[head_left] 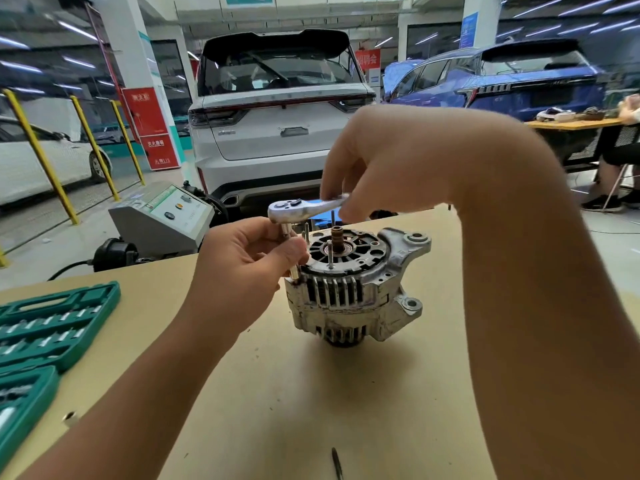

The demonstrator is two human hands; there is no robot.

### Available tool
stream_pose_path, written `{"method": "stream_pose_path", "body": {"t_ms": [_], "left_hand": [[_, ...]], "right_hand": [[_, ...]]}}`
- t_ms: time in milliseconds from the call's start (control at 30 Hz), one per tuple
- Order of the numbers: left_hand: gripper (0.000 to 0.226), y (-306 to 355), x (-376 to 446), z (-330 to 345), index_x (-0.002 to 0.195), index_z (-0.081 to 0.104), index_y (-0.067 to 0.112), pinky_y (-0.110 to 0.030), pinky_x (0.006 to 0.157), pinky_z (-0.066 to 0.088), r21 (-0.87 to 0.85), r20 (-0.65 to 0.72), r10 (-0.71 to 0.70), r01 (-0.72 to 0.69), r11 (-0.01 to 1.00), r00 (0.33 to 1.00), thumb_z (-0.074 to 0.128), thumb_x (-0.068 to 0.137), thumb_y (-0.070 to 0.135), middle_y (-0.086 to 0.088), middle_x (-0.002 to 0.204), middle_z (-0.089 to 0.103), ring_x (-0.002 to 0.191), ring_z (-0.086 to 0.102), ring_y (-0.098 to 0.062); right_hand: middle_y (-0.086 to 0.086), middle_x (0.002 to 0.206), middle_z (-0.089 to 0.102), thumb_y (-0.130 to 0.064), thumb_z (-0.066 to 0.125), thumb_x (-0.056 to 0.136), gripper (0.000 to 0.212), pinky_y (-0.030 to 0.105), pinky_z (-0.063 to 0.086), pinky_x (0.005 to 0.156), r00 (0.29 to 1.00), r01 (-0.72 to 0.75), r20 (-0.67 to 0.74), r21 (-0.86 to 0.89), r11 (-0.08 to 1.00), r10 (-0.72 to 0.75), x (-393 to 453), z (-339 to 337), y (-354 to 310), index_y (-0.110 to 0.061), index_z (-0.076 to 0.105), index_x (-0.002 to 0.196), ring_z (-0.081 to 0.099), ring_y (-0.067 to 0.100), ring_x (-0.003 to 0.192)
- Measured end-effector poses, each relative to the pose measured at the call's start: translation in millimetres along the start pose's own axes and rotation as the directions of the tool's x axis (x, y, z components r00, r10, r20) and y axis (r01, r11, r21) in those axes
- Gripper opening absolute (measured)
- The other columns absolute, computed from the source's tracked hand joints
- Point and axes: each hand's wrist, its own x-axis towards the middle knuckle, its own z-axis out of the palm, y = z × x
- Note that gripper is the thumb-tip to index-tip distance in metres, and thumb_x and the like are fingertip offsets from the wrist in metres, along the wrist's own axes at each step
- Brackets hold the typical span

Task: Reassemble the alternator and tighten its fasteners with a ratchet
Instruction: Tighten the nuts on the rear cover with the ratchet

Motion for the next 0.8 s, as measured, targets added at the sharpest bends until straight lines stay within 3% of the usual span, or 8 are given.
{"method": "stream_pose_path", "body": {"t_ms": [100, 200, 267, 433, 500, 600, 733, 800], "left_hand": [[0.011, 0.8, 0.6, -0.4, 0.089, 0.076, 0.025, -0.023, 0.054, 0.051, 0.006, 0.013, -0.036, 0.036, 0.999, 0.999, 0.073, 0.092, 0.014, 0.004, 0.079, 0.078, 0.065, 0.071, -0.007], [0.009, 1.5, -1.4, 1.6, 0.089, 0.079, 0.027, -0.024, 0.054, 0.054, 0.017, -0.027, -0.025, 0.025, 1.0, 0.999, 0.078, 0.09, 0.018, 0.002, 0.079, 0.077, 0.065, 0.069, -0.023], [0.01, 3.0, -1.3, 0.5, 0.091, 0.08, 0.029, -0.025, 0.057, 0.058, 0.052, -0.035, -0.01, 0.012, 0.999, 0.999, 0.079, 0.09, 0.018, 0.002, 0.08, 0.076, 0.07, 0.071, -0.028], [0.019, 4.6, 0.7, 0.0, 0.084, 0.076, 0.027, -0.019, 0.06, 0.054, 0.027, -0.016, -0.019, 0.019, 0.999, 1.0, 0.075, 0.091, 0.01, 0.0, 0.077, 0.076, 0.067, 0.07, -0.014], [0.018, 4.8, -0.4, 2.7, 0.084, 0.078, 0.026, -0.015, 0.063, 0.053, -0.007, -0.021, -0.027, 0.027, 1.0, 0.999, 0.076, 0.09, 0.009, 0.001, 0.076, 0.077, 0.066, 0.068, -0.007], [0.014, 3.8, -1.8, 3.7, 0.087, 0.08, 0.025, -0.019, 0.064, 0.055, -0.01, -0.031, -0.008, 0.007, 1.0, 0.999, 0.077, 0.09, 0.011, -0.001, 0.076, 0.076, 0.067, 0.066, -0.01], [0.019, 4.9, 0.1, 1.5, 0.085, 0.077, 0.028, -0.016, 0.063, 0.054, -0.008, -0.012, -0.031, 0.031, 0.999, 0.999, 0.075, 0.091, 0.01, 0.002, 0.078, 0.077, 0.07, 0.07, -0.008], [0.019, 5.3, 0.5, 1.8, 0.085, 0.077, 0.027, -0.018, 0.061, 0.055, -0.023, 0.001, -0.065, 0.065, 0.998, 0.998, 0.073, 0.092, 0.01, 0.002, 0.077, 0.078, 0.068, 0.07, -0.008]], "right_hand": [[-0.011, 0.073, 0.067, -0.023, 0.077, 0.086, 0.017, 0.018, 0.038, 0.043, 0.999, -0.03, -0.04, -0.002, 1.0, 0.03, -1.2, 1.1, -0.6, -0.028, 0.078, 0.102, 0.056, 0.006, 0.058], [-0.008, 0.062, 0.072, -0.029, 0.084, 0.078, 0.018, 0.014, 0.042, 0.041, 0.987, 0.064, 0.14, 0.078, 0.995, -0.075, -10.5, -5.1, -4.9, -0.022, 0.077, 0.094, 0.062, 0.003, 0.046], [-0.009, 0.064, 0.073, -0.026, 0.084, 0.077, 0.02, 0.016, 0.047, 0.047, 0.981, 0.081, 0.166, 0.142, 0.987, -0.104, -14.9, -9.6, -4.1, -0.023, 0.076, 0.096, 0.065, 0.002, 0.048], [-0.012, 0.077, 0.066, -0.016, 0.072, 0.088, 0.021, 0.017, 0.038, 0.043, 0.997, -0.048, -0.064, -0.033, 0.998, 0.045, -1.4, 0.9, -1.5, -0.027, 0.077, 0.105, 0.057, 0.006, 0.061], [-0.01, 0.07, 0.07, -0.025, 0.077, 0.085, 0.015, 0.018, 0.041, 0.043, 1.0, -0.001, 0.001, -0.016, 1.0, 0.001, -2.8, -0.2, -5.2, -0.024, 0.077, 0.1, 0.063, 0.007, 0.059], [-0.012, 0.062, 0.072, -0.031, 0.083, 0.078, 0.02, 0.02, 0.048, 0.051, 0.984, 0.077, 0.155, 0.066, 0.995, -0.087, -13.1, -7.3, -10.7, -0.025, 0.075, 0.096, 0.068, 0.003, 0.054], [-0.012, 0.078, 0.067, -0.013, 0.071, 0.088, 0.023, 0.02, 0.041, 0.05, 0.998, -0.02, -0.061, -0.03, 0.999, 0.018, -2.3, 1.3, -6.5, -0.031, 0.077, 0.101, 0.061, 0.007, 0.066], [-0.008, 0.082, 0.068, -0.018, 0.071, 0.088, 0.019, 0.019, 0.043, 0.05, 0.995, -0.043, -0.091, -0.044, 0.998, 0.039, 0.3, 4.4, -7.9, -0.027, 0.078, 0.104, 0.06, 0.009, 0.067]]}}
